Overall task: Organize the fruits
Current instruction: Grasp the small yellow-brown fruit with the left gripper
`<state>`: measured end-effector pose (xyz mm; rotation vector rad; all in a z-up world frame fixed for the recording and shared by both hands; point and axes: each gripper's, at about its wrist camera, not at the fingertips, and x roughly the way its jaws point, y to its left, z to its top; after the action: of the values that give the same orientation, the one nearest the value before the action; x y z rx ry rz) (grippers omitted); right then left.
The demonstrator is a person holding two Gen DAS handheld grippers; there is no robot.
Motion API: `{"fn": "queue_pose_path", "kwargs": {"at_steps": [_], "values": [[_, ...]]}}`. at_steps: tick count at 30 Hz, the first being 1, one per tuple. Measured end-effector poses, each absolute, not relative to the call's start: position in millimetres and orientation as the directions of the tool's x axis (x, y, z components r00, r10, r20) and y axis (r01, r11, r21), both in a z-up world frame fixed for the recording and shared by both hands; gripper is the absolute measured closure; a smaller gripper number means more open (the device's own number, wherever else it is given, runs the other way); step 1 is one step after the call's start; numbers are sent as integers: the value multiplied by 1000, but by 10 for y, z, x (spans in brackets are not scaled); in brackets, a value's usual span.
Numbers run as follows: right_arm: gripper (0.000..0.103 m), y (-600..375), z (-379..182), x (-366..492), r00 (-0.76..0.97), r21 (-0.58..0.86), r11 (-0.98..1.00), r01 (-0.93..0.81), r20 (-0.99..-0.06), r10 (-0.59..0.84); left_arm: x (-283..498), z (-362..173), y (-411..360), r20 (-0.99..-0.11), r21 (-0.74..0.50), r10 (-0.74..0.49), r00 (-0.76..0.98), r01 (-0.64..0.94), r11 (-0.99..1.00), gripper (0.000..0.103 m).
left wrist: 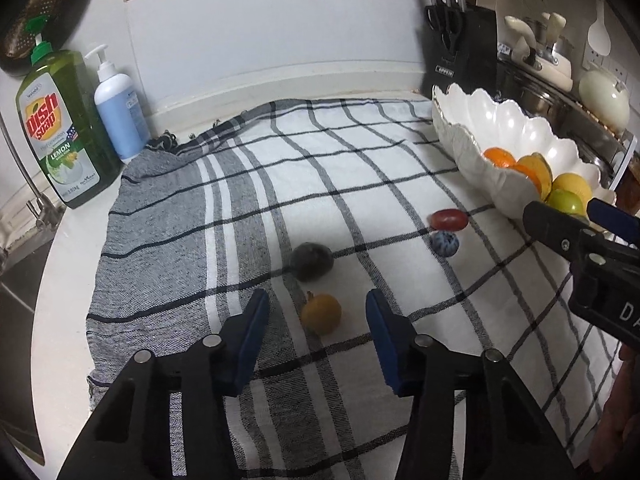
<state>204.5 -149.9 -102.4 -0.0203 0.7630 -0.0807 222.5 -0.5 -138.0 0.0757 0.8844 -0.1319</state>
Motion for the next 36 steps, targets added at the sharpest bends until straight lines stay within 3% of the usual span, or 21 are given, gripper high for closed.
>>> {"fn": "queue_pose_path", "kwargs": {"at_steps": [17, 29, 36], "values": [[11, -1445, -1045, 2043, 722, -78, 995, 57, -685, -95, 2301, -1543, -43, -803, 9, -88, 589, 159, 987, 80], [12, -1313, -1007, 2001, 741, -82, 997, 12, -669, -64, 2164, -1405, 151, -787, 7, -63, 614, 111, 994, 80], [22, -1043, -1010, 1967, 752, -74, 995, -70, -659, 4, 2050, -1280, 379, -758, 36, -15, 652, 64, 997, 80]]}}
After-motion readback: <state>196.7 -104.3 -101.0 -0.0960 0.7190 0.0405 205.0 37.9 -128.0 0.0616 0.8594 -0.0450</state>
